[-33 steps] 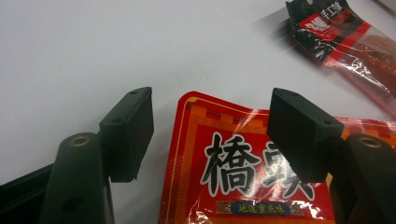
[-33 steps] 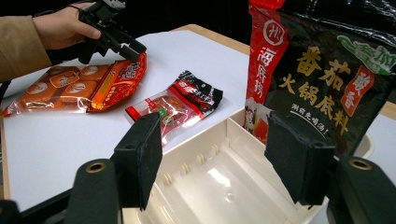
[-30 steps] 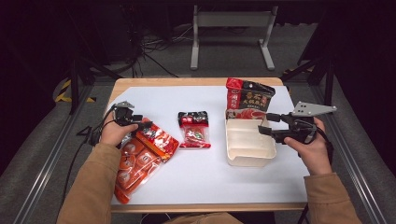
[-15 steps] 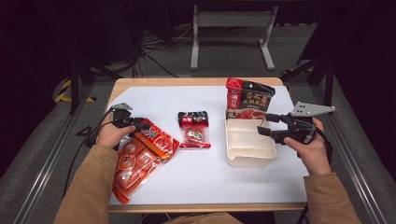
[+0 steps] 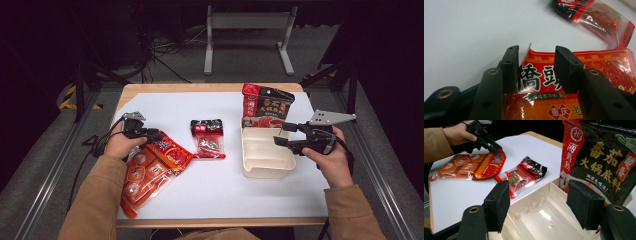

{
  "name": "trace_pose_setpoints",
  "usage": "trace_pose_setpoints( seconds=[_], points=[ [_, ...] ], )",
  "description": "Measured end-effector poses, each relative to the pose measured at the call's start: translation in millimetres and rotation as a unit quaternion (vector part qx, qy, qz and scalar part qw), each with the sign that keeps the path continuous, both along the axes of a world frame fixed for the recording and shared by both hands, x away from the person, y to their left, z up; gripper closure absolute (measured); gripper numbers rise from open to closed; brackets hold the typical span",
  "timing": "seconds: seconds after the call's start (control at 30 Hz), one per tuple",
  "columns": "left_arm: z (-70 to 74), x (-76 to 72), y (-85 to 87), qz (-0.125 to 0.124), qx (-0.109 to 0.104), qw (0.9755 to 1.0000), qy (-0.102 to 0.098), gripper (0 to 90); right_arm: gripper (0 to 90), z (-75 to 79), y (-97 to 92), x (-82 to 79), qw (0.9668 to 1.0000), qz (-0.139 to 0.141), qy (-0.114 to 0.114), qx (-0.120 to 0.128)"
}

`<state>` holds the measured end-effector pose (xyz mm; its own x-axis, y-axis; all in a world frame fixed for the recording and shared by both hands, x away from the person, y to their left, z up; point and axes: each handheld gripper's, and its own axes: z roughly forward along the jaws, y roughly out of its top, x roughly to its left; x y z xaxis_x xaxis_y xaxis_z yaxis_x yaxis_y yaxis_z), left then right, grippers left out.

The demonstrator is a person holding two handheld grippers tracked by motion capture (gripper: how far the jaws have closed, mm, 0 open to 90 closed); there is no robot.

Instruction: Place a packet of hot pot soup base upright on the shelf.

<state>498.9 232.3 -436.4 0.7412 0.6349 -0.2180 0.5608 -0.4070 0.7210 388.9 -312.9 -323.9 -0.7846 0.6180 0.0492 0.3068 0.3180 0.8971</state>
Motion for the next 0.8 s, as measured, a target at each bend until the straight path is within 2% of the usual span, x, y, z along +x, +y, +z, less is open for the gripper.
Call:
trace_pose_setpoints(
  seconds=[0.1, 0.33, 0.43, 0.53, 0.7, 0.8],
  points=[
    [-1.0, -0.2, 0.6, -0.002, -0.001, 1.0, 0.005, 59.3, 35.4, 0.0, 0.3, -0.2, 1.0, 0.001, 0.0, 0.0],
    [-5.0, 2.9, -3.3, 0.0, 0.026, 0.9997, 0.004, 60.0, 35.4, -1.7, 2.6, 0.4, 1.0, 0.003, 0.002, -0.003],
    [-6.9, 3.8, -3.1, 0.002, 0.023, 0.9997, 0.01, 59.6, 35.4, -2.5, 3.7, 0.8, 1.0, 0.005, 0.003, -0.004],
    [-8.6, 4.8, -3.2, 0.004, 0.024, 0.9997, 0.007, 59.5, 35.4, -2.7, 3.8, 0.8, 1.0, 0.005, 0.002, -0.004],
    [-10.2, 5.8, -7.0, 0.006, 0.053, 0.9986, 0.003, 60.8, 35.4, -2.9, 4.3, 0.7, 1.0, 0.007, 0.002, -0.004],
    [-10.6, 6.8, -4.8, 0.016, 0.047, 0.9987, 0.008, 66.2, 35.4, -3.1, 4.8, 0.8, 1.0, 0.007, 0.002, -0.004]
  ],
)
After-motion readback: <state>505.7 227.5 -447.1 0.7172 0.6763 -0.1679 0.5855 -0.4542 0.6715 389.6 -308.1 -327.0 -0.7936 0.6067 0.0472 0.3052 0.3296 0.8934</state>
